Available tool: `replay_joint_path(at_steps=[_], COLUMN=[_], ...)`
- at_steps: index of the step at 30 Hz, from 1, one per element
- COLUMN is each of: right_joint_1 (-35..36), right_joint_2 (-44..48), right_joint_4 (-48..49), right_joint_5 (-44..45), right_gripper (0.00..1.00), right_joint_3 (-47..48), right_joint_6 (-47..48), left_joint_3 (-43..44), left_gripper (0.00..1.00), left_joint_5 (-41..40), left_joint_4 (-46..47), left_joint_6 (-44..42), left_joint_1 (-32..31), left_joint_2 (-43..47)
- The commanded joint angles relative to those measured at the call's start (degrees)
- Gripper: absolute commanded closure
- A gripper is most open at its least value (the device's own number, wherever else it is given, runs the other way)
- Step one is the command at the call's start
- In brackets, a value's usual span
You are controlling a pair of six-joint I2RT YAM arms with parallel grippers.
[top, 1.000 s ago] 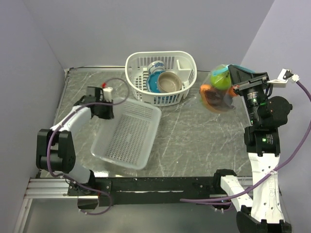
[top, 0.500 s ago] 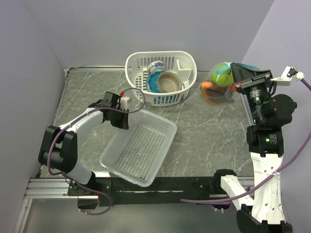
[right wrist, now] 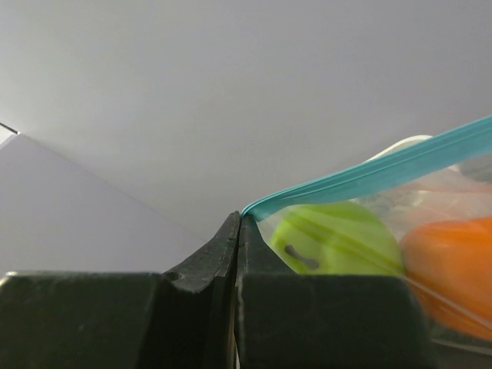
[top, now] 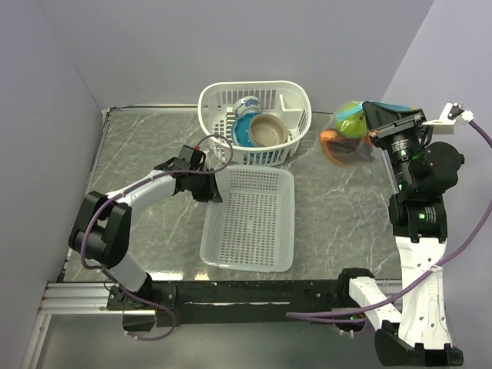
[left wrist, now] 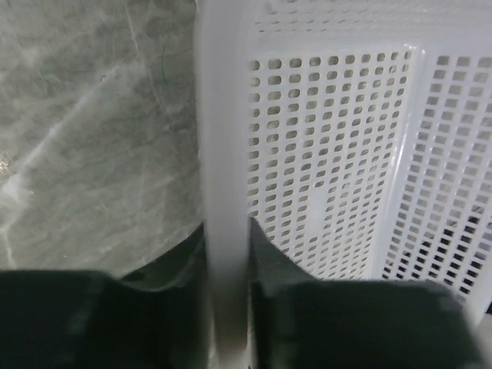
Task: Open the zip-top bag and remove the fake food
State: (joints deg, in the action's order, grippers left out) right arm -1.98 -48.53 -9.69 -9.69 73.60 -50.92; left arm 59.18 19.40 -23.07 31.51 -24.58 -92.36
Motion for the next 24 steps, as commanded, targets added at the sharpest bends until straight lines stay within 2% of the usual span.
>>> replay_joint_path(at_steps=[1,4,5,12,16,19,20,21,24], right_joint_1=[1.5,3.8,4.3,11.9,22.2,28.1,29.4,30.6,36.3], right_joint_2=[-1.6,-3.8,-5.2,-13.9,-23.0,-29.2,-30.7,-32.3,-39.6], right_joint_4=[5.0,4.5,3.4,-3.4,-8.4,-10.5,-10.7,-10.7,-11.3], right_joint_5=[-1.1,-1.0,-0.8,0.5,2.7,2.7,2.3,1.6,-2.4], right_gripper=[1.00,1.00,1.00,1.00,1.00,1.00,1.00,1.00,1.00], right_joint_3=[4.1,6.0,6.7,18.7,28.2,33.5,35.9,37.0,42.7], right_joint_6=[-0.5,0.0,0.3,3.9,8.3,9.6,10.0,10.2,12.2], left_joint_3=[1.1,0.5,0.3,3.7,9.8,16.0,18.6,19.8,21.2], left_gripper=[0.64,0.19,0.01,0.03,0.03,0.03,0.03,0.03,0.03], left_joint_5=[2.2,6.4,7.7,15.2,21.9,26.9,28.7,28.5,23.9], left_joint_4=[3.1,4.6,5.0,4.4,0.1,-7.0,-9.0,-12.0,-12.5], left_joint_6=[7.1,9.5,10.1,9.3,1.1,-9.8,-13.1,-19.1,-25.5], left_joint_1=[-0.6,-0.9,-1.0,0.8,6.5,14.8,20.2,22.9,34.2], left_joint_2=[3.0,3.7,3.8,6.1,10.7,15.0,16.3,17.7,24.4])
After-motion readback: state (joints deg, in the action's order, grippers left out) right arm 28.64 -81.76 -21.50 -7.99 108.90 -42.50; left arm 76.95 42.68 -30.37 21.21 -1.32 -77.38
